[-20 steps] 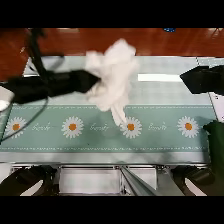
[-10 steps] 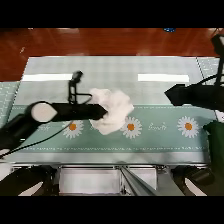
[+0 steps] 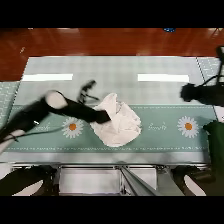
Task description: Fold the shirts.
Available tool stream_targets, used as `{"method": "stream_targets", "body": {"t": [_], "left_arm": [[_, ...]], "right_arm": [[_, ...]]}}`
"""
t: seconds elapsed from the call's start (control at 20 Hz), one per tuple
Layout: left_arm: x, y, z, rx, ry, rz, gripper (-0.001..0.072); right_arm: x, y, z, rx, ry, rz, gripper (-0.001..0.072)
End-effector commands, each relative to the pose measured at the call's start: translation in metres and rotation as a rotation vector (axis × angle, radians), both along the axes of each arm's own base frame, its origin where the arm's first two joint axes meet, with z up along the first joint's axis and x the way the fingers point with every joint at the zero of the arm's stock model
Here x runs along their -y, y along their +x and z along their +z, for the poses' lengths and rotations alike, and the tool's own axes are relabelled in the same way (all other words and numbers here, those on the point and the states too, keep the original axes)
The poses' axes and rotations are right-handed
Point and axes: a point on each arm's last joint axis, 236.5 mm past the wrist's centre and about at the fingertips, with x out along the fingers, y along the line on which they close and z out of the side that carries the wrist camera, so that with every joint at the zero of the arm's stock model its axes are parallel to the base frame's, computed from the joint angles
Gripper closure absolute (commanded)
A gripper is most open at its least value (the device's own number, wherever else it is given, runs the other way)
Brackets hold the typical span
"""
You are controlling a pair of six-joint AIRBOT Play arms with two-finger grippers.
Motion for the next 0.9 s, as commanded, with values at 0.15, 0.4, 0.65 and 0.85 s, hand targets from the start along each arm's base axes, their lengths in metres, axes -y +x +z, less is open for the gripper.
{"method": "stream_targets", "body": {"t": [0.15, 0.4, 0.65, 0.85], "left_arm": [[-0.164, 0.067, -0.005, -0.063, 0.026, 0.477, 0.0202], [-0.136, 0.035, -0.088, -0.397, -0.006, 0.384, 0.0202], [-0.078, 0.059, -0.099, -0.412, -0.182, 0.404, 0.0202], [-0.049, 0.036, -0.111, -0.434, -0.162, 0.279, 0.0239]], "right_arm": [[0.071, -0.040, -0.071, -0.126, 0.285, -0.253, 0.0302], [-0.016, -0.048, -0.122, -0.176, 0.512, -0.057, 0.0302], [-0.053, -0.056, -0.125, -0.229, 0.501, 0.078, 0.0302], [-0.082, -0.068, -0.129, -0.281, 0.489, 0.171, 0.0302]]}}
